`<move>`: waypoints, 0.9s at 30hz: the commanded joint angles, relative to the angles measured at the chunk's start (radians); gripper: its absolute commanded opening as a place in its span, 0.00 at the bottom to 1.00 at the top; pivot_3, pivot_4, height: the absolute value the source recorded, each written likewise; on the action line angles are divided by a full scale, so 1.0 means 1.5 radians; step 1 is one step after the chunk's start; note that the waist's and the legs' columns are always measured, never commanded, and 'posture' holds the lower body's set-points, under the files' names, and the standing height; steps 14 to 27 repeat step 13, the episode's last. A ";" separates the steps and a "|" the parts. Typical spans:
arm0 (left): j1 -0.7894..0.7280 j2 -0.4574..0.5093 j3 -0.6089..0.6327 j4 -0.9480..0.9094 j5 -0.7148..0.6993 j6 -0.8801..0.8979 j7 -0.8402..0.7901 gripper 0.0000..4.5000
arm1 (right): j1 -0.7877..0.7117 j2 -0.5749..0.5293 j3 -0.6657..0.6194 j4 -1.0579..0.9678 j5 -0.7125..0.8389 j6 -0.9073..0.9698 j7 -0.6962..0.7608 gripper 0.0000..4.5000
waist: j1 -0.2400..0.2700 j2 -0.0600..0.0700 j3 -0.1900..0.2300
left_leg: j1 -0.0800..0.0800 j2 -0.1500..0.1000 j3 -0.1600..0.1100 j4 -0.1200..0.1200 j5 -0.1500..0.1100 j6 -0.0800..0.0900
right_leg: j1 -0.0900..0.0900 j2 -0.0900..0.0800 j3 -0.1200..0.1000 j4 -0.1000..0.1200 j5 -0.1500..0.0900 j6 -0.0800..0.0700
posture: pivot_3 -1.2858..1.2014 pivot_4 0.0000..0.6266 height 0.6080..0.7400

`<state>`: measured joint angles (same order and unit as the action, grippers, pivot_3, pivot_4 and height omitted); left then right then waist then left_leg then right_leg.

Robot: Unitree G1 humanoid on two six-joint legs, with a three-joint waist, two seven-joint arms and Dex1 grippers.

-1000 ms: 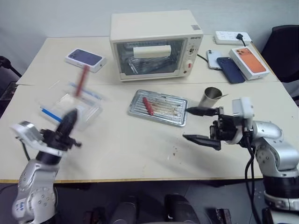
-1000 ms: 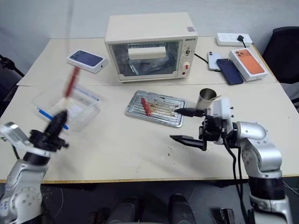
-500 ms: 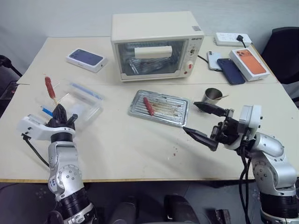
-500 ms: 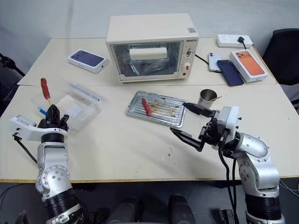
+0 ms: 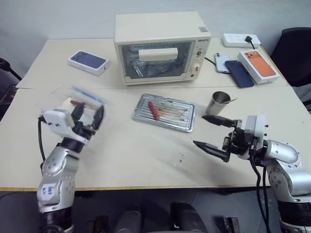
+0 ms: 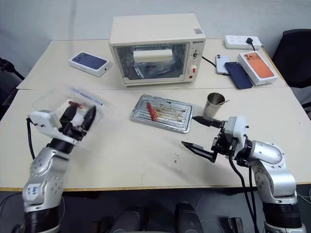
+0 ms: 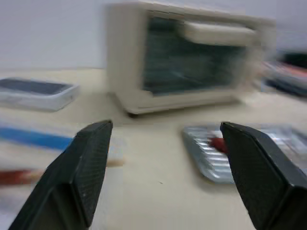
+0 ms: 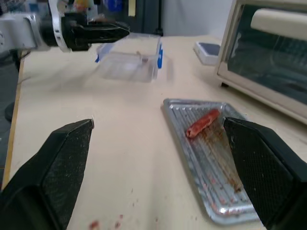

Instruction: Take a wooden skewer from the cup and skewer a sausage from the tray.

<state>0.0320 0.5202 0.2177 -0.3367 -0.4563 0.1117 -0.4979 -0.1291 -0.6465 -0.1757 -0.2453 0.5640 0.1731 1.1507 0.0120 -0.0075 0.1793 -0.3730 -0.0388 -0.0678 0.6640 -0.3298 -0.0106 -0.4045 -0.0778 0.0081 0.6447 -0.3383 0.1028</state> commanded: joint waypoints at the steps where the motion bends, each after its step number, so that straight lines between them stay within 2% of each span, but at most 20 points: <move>1: 0.073 0.091 -0.026 0.025 0.084 -0.099 -0.144 0.82 | 0.018 -0.016 0.005 0.030 -0.015 -0.035 0.039 1.00 | -0.001 0.000 0.000 | 0.001 0.000 0.000 0.000 0.000 0.000 | 0.001 0.000 0.000 0.000 0.000 0.000 | 0.52 0.24 1.00; 4: 0.104 0.120 -0.018 0.066 0.079 -0.137 -0.205 0.82 | 0.032 -0.010 0.009 0.066 -0.028 -0.058 0.045 1.00 | -0.002 0.001 0.001 | 0.003 0.001 0.000 -0.001 0.000 0.000 | 0.004 0.000 -0.001 -0.002 0.000 -0.001 | 0.52 0.24 1.00; 9: 0.127 0.117 0.000 0.111 0.073 -0.163 -0.236 0.82 | 0.067 0.002 0.011 0.072 -0.038 -0.083 0.036 1.00 | 0.004 0.001 0.001 | 0.003 0.001 -0.002 -0.001 0.000 0.001 | 0.005 -0.001 -0.001 -0.003 0.000 0.000 | 0.52 0.24 1.00; 13: 0.134 0.106 0.006 0.113 0.069 -0.161 -0.234 0.82 | 0.078 0.027 0.018 0.077 -0.050 -0.112 0.021 1.00 | 0.004 0.001 0.001 | 0.003 0.001 -0.002 -0.001 0.000 0.001 | 0.005 -0.001 -0.001 -0.004 0.000 0.000 | 0.52 0.24 1.00; 27: 0.134 0.106 0.006 0.113 0.069 -0.161 -0.234 0.82 | 0.078 0.027 0.018 0.077 -0.050 -0.112 0.021 1.00 | 0.004 0.001 0.001 | 0.003 0.001 -0.002 -0.001 0.000 0.001 | 0.005 -0.001 -0.001 -0.004 0.000 0.000 | 0.52 0.24 1.00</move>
